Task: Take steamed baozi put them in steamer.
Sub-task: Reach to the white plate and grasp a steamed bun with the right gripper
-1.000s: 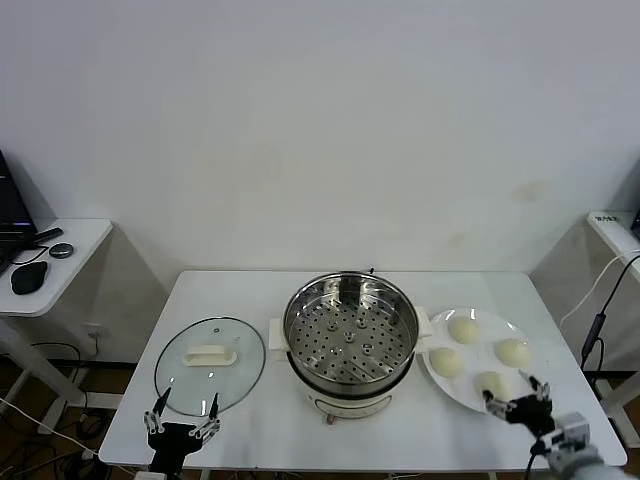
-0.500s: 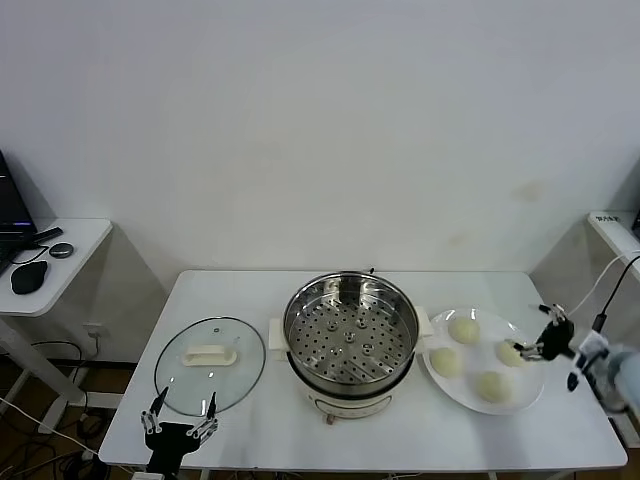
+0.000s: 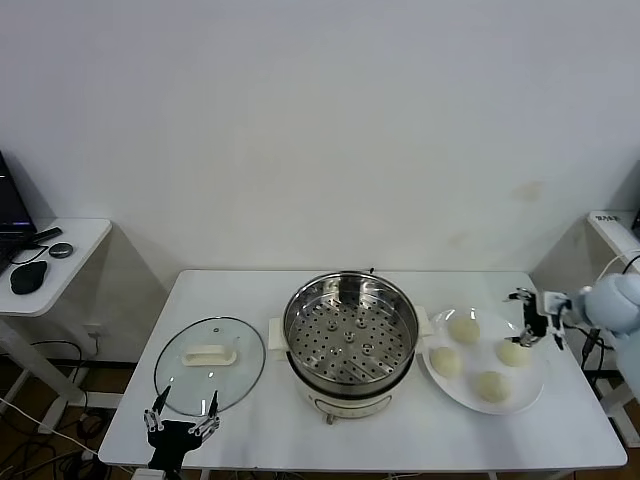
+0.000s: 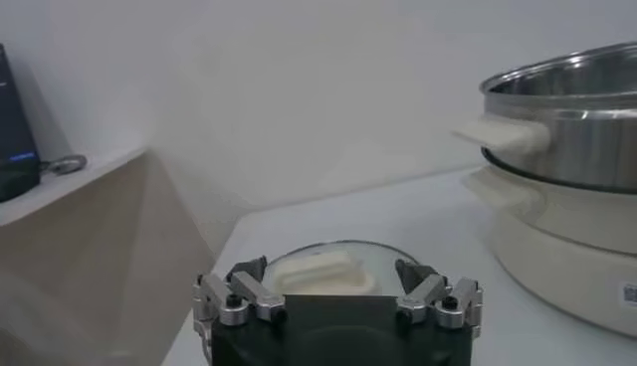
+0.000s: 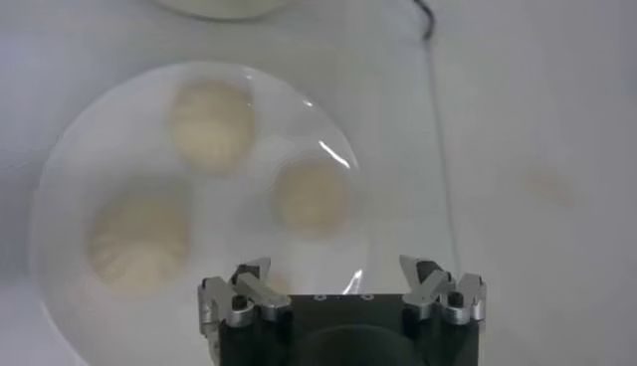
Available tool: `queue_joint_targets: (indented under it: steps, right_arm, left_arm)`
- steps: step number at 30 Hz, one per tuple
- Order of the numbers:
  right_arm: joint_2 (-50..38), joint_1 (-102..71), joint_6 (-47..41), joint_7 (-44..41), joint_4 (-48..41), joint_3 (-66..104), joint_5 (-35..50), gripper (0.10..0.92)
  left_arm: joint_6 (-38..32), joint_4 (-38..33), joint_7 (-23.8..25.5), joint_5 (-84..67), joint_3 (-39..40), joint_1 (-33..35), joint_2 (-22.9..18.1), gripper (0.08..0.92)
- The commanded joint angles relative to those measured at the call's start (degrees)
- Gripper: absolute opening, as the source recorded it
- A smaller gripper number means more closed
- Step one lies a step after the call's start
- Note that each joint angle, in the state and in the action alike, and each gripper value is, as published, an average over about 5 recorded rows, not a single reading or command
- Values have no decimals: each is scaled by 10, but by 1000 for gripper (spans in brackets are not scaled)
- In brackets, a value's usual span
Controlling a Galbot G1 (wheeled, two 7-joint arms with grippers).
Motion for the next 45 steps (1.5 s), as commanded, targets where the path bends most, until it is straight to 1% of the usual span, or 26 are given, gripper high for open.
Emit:
queue_joint_targets:
  steps: [1, 8, 15, 21, 36, 45]
  right_arm:
    - [85, 159, 52, -55, -136, -153, -62, 823]
    - [122, 163, 48, -55, -166, -160, -89, 823]
    - [155, 163, 49, -39, -215, -147, -116, 823]
    - [173, 157, 50, -29, -238, -134, -138, 823]
    - [175, 142, 41, -20, -239, -123, -157, 823]
    - [169, 136, 35, -19, -235, -122, -151, 823]
  left_arm:
    - [0, 5, -1, 0, 0, 0, 0, 823]
    - [-1, 10, -1, 1, 6, 5, 2, 823]
    - [0, 6, 0, 1, 5, 4, 1, 823]
    - [0, 3, 1, 1, 3, 6, 2, 823]
    - [1, 7, 5, 3, 8, 2, 2, 823]
    - [2, 5, 6, 3, 8, 1, 2, 823]
